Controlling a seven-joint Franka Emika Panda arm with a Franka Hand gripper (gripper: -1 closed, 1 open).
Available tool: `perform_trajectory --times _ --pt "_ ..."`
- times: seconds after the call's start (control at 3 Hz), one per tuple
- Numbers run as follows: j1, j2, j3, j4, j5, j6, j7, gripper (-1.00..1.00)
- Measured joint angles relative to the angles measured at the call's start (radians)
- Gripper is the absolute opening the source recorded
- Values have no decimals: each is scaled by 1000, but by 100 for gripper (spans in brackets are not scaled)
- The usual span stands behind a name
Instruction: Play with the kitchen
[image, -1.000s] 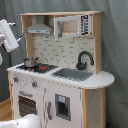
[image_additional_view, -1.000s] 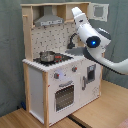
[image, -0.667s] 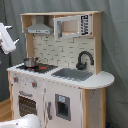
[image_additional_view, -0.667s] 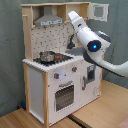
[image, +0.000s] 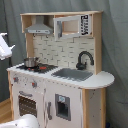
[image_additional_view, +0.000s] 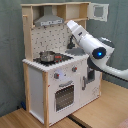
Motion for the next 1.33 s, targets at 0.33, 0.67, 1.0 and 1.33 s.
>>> perform_trajectory --times 0.33,0.67,1.0,1.33 --pt "73 0 19 -74 -49 26 -21 100" --pt "138 1 47 -136 -94 44 -21 100" --pt "206 0 87 -198 -128 55 -21 100" --pt "284 1 141 -272 -152 64 -21 100"
